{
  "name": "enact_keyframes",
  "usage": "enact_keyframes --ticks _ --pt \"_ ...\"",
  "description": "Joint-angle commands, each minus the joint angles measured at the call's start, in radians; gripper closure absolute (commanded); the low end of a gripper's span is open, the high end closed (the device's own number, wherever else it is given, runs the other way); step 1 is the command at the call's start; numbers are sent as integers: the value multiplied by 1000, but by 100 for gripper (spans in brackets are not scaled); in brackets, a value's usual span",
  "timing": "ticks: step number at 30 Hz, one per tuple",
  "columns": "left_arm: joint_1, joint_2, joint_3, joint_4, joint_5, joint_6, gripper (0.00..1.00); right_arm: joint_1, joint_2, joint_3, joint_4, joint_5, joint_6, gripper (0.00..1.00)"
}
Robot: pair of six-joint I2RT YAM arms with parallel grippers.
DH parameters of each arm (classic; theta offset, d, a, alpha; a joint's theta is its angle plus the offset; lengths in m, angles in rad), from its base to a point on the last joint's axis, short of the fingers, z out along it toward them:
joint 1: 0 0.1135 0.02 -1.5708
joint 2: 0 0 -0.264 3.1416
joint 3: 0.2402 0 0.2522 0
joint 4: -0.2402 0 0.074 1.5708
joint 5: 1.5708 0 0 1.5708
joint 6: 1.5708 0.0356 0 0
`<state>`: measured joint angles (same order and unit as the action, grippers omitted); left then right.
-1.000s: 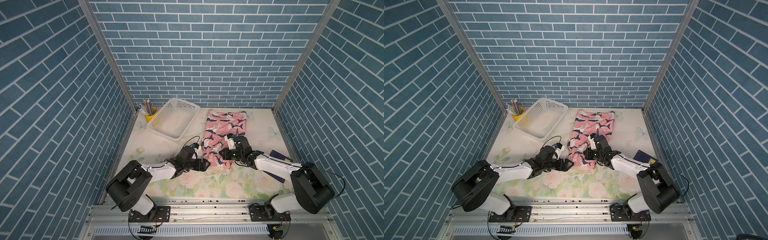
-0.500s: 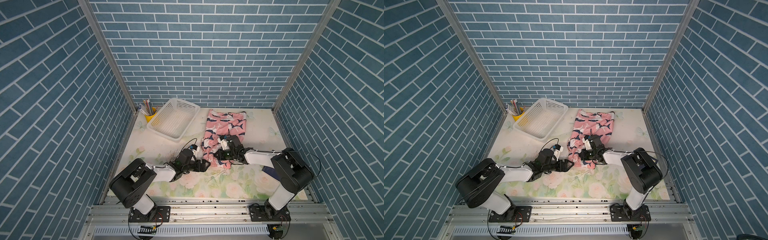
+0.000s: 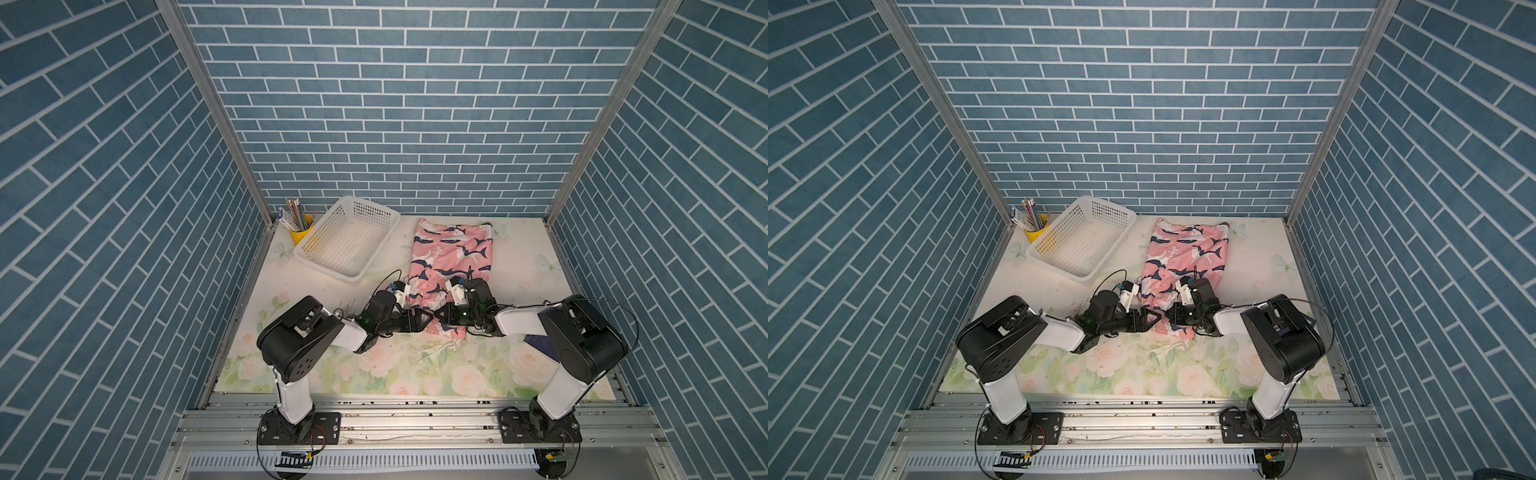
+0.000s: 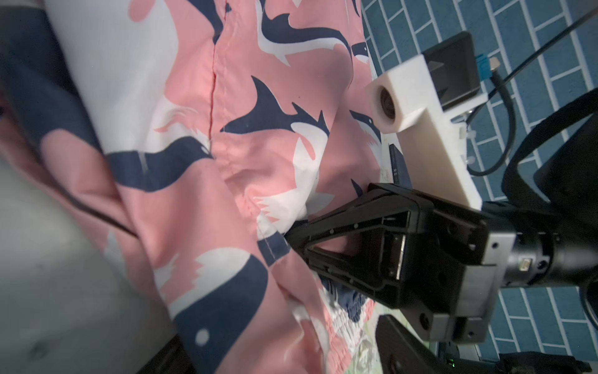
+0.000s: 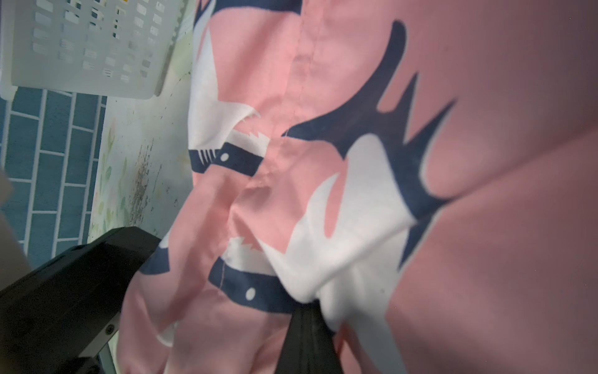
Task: Roll up the shorts
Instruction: Roll the shorts at the center of the board.
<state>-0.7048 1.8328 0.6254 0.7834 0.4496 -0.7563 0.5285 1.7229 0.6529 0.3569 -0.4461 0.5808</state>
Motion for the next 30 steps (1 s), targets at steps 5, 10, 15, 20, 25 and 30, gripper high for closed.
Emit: enact_keyframes --ticks 5,10,15,20,25,30 --pt "-10 118 16 133 84 -95 52 -13 37 -21 -38 16 22 100" --pt "-6 108 47 17 58 -70 93 -15 11 -16 -36 7 15 96" --pt "15 22 143 -287 27 12 100 -9 -141 -12 -123 91 -56 62" --pt "52 -12 306 -601 55 81 100 81 -342 -9 -318 346 -201 44" --pt "92 6 381 -708 104 74 100 249 -491 -97 -337 639 -246 24" --pt "112 7 414 -764 146 74 100 417 -552 -170 -264 858 -307 0"
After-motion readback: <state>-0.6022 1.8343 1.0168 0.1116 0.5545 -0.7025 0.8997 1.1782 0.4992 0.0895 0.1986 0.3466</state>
